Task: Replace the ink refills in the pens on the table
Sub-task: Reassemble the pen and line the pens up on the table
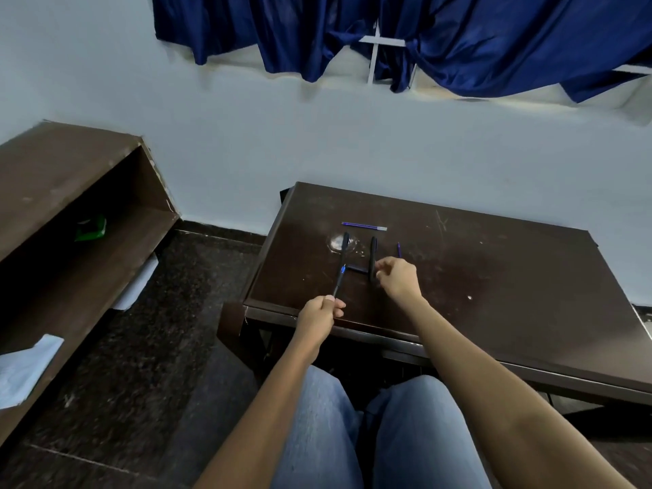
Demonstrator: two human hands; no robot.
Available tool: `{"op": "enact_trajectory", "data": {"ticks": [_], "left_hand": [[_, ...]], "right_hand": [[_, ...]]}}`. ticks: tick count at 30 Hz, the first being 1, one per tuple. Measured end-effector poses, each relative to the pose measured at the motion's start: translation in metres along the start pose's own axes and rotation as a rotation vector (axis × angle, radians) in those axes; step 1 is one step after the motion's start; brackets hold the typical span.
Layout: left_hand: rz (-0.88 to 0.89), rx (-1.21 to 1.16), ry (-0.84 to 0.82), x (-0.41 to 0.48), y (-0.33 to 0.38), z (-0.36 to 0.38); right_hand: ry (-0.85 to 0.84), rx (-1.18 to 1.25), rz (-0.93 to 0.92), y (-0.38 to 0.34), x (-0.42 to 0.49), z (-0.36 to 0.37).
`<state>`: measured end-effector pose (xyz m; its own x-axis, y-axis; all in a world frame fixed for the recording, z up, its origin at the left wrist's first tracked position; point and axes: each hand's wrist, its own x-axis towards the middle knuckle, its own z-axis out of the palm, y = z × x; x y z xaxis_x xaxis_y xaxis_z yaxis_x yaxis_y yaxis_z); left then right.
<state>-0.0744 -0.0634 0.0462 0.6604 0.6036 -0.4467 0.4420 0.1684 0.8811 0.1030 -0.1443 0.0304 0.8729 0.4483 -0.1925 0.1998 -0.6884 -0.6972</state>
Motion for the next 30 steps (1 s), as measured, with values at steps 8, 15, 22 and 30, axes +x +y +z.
{"op": "enact_trajectory", "data": {"ticks": [8,15,22,30], "left_hand": [[-0.084,-0.023,0.0,0.03,-0.007,-0.002],[-0.075,0.001,0.017,0.041,-0.005,-0.007],[-0.048,0.027,0.01,0.032,0.001,-0.016],[-0.01,0.059,-0.06,0.009,0.015,-0.029]], "right_hand": [[-0.132,-0.45,-0.154,-0.009,0.045,0.032],[-0.088,-0.724,-0.288,-0.003,0.05,0.053],[-0.112,-0.46,-0.294,0.003,0.04,0.048],[-0.108,0.024,-0.438,-0.022,0.014,0.0]]}}
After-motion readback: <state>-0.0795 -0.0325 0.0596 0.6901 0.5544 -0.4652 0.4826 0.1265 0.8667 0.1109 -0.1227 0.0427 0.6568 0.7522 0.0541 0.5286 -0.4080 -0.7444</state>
